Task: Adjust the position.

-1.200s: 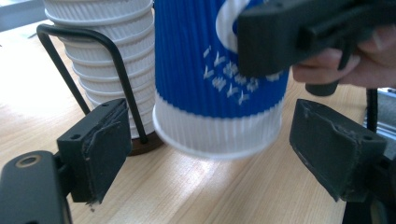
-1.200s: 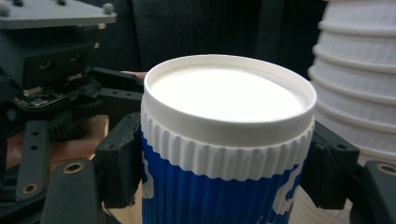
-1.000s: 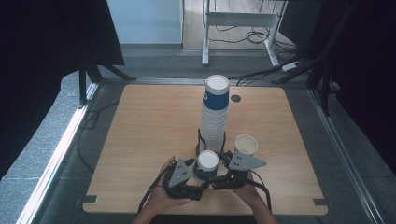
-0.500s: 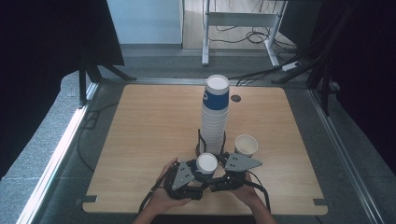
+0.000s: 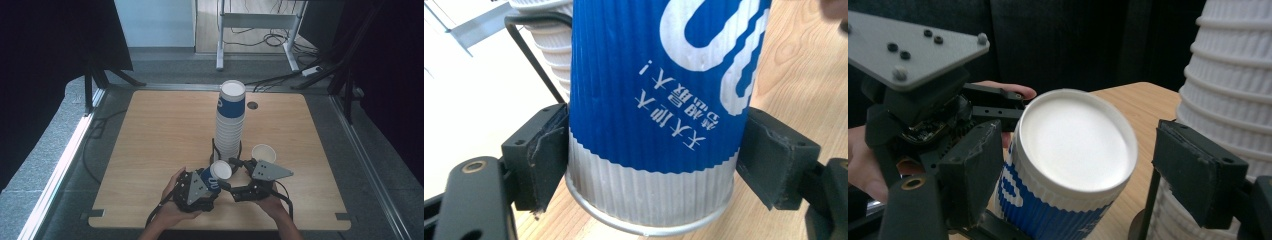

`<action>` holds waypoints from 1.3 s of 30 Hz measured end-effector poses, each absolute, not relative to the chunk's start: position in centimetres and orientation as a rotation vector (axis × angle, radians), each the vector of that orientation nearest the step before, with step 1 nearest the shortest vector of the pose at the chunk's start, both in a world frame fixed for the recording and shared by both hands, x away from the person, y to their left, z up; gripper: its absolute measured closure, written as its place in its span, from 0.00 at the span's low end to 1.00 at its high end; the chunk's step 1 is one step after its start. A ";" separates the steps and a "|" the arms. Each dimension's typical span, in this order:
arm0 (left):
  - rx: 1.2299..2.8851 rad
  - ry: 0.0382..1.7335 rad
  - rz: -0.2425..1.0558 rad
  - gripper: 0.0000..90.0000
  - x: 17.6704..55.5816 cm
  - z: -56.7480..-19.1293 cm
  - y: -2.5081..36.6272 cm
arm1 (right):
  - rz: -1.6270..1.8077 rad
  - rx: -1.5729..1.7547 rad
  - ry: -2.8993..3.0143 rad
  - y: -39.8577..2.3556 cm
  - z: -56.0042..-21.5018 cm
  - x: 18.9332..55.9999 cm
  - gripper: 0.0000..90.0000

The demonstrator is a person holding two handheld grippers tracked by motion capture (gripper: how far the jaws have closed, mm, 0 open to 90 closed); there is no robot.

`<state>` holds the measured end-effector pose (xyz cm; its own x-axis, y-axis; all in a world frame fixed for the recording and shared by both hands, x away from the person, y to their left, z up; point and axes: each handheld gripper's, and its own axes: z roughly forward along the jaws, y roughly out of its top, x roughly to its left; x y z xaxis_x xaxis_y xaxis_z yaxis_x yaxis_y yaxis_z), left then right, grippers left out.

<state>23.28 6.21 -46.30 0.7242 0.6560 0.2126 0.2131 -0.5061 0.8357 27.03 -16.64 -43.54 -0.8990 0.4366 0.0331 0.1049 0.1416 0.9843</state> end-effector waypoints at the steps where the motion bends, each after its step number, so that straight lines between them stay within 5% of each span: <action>1: 2.079 0.659 0.665 0.22 23.3 -46.3 6.2 | 1.821 0.526 2.159 -16.8 -43.4 27.0 0.23; 23: 2.260 0.533 0.957 0.22 22.3 -47.4 4.6 | 1.590 0.490 2.435 -17.8 -44.0 27.8 0.20; 33: 2.261 0.423 0.974 0.22 21.4 -47.2 4.0 | 1.575 0.486 2.540 -16.9 -44.8 28.1 0.18; 39: 2.237 0.436 0.935 0.20 21.4 -47.0 4.0 | 1.647 0.469 2.545 -17.1 -44.9 28.1 0.29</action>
